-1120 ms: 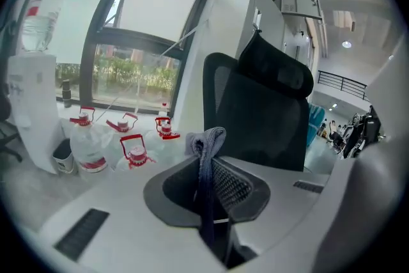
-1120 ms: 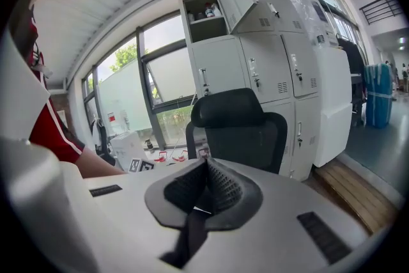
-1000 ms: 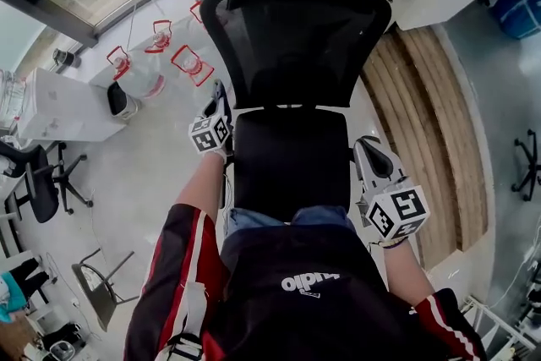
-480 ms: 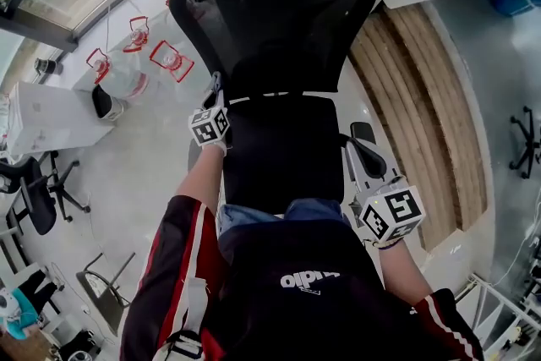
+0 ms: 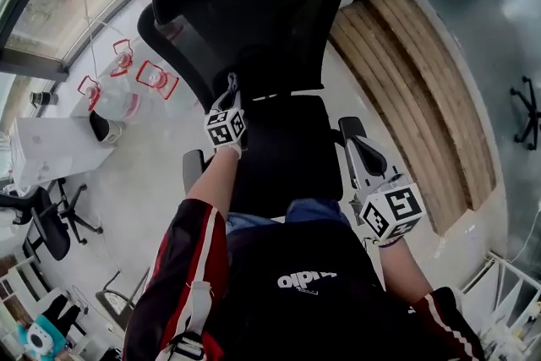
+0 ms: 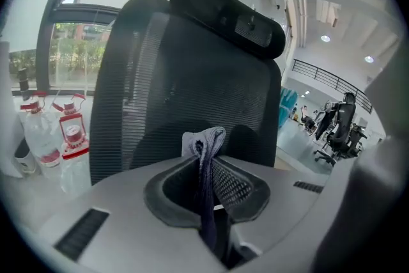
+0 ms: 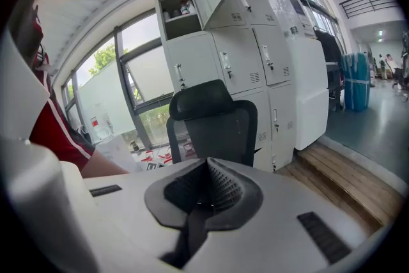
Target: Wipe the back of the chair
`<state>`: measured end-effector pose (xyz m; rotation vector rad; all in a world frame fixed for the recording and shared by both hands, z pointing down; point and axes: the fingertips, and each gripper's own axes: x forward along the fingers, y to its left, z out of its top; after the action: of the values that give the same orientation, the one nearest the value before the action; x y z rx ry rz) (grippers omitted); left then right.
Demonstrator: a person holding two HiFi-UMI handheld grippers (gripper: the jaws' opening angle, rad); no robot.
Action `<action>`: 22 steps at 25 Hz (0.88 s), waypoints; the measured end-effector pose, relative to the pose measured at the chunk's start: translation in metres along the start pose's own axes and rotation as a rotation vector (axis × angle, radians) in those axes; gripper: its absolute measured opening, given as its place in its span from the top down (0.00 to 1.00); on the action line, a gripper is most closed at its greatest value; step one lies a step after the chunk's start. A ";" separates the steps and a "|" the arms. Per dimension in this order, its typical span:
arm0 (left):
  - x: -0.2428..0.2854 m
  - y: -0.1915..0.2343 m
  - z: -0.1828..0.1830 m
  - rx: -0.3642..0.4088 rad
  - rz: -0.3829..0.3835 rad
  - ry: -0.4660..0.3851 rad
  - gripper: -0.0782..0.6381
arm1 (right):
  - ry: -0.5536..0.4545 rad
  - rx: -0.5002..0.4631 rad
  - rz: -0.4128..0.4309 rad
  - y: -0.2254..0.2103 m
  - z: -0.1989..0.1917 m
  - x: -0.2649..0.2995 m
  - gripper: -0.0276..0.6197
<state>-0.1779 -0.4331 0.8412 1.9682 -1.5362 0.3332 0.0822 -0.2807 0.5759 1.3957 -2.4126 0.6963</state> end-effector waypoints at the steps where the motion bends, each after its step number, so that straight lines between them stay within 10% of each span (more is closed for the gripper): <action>1: 0.006 -0.011 -0.001 0.009 -0.016 0.006 0.81 | -0.004 0.004 -0.009 -0.004 0.000 -0.003 0.93; 22: 0.114 -0.222 -0.040 0.086 -0.311 0.118 0.81 | -0.013 0.143 -0.224 -0.085 -0.036 -0.067 0.93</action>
<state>0.0711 -0.4679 0.8651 2.1732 -1.1372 0.3806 0.1888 -0.2478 0.5986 1.6989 -2.2061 0.8154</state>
